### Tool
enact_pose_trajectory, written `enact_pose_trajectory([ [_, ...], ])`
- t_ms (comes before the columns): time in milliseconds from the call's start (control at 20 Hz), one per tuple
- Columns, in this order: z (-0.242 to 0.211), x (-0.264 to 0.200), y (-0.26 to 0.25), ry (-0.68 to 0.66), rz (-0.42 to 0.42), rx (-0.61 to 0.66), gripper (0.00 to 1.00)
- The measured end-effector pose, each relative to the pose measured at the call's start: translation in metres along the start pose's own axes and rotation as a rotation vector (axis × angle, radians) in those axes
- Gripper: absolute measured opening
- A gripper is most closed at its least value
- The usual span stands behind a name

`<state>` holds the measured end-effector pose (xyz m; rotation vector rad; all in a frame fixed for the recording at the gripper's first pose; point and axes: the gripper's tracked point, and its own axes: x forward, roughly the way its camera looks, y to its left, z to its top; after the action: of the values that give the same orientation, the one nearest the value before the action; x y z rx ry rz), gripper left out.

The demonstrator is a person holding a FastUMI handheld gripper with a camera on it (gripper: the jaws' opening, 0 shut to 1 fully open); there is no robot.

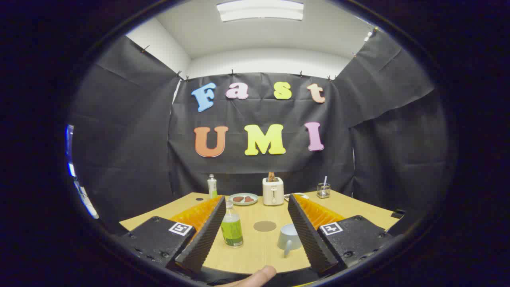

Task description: Take the bottle from table, then pour the juice into the cup, finally place the bottle on the coaster

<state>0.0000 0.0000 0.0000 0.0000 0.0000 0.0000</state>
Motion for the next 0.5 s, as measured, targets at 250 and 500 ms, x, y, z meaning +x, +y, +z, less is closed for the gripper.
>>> enact_pose_trajectory([
  [250, 0.0, -0.0048, -0.0009, 0.009, -0.015, -0.03, 1.0],
  [500, 0.0055, -0.0083, -0.0049, 0.025, -0.025, -0.08, 1.0],
])
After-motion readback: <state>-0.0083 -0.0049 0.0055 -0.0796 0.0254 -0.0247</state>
